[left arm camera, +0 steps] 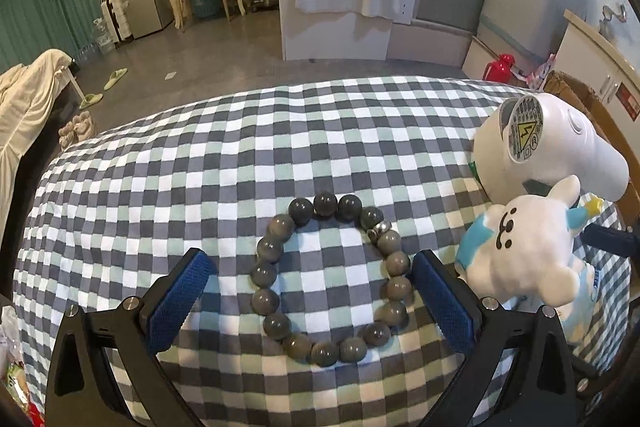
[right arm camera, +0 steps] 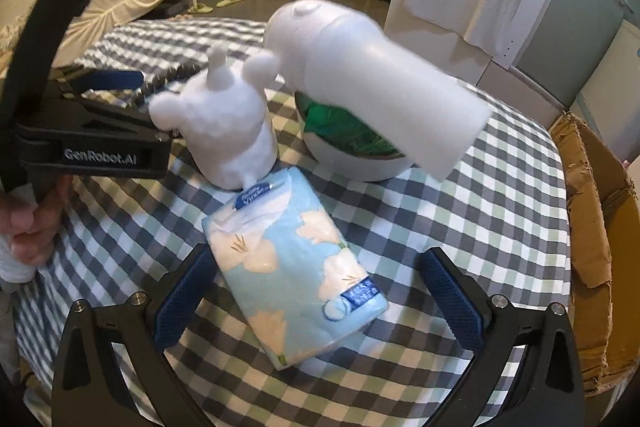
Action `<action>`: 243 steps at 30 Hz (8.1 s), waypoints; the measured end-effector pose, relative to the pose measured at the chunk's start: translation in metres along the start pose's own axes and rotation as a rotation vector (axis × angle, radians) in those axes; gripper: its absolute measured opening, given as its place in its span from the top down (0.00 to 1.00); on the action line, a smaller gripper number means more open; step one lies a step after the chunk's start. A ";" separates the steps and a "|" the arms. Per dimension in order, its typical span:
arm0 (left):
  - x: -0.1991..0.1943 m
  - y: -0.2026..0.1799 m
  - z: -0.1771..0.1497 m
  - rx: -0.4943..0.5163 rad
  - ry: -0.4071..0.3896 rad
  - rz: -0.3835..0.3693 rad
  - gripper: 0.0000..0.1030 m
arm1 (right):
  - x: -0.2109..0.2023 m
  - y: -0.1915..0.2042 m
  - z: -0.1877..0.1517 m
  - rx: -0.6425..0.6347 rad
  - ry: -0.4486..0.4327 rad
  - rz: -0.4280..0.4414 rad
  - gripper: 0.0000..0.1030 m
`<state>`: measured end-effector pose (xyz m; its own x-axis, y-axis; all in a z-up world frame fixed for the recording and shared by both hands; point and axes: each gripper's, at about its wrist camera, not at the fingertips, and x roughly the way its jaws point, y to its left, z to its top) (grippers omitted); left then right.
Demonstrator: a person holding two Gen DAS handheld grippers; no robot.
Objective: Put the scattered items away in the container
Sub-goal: 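Move the left gripper over the bead bracelet while the right approaches the blue tissue pack, then grasp the dark bead bracelet with the left gripper while the right grasps the blue tissue pack, then carry the bead bracelet and tissue pack with both grippers over the cardboard box, then open both grippers to drop the bracelet and tissue pack into the box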
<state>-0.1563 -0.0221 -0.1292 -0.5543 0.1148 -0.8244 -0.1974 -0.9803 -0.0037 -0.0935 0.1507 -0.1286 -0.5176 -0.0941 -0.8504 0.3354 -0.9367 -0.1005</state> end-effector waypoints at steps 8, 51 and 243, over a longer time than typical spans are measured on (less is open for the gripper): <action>-0.003 -0.007 -0.006 0.011 -0.039 0.001 0.10 | -0.002 0.006 -0.002 -0.008 -0.029 -0.008 0.04; -0.074 0.002 0.004 -0.038 -0.162 -0.073 0.89 | -0.074 0.006 -0.009 0.090 -0.268 0.079 0.43; -0.001 -0.385 0.101 0.326 -0.011 -0.371 0.60 | -0.089 -0.304 -0.074 0.528 -0.046 -0.376 0.30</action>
<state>-0.1618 0.3714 -0.0698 -0.4074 0.4498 -0.7948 -0.6245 -0.7722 -0.1169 -0.0913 0.4682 -0.0603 -0.5613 0.2694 -0.7826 -0.3017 -0.9471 -0.1097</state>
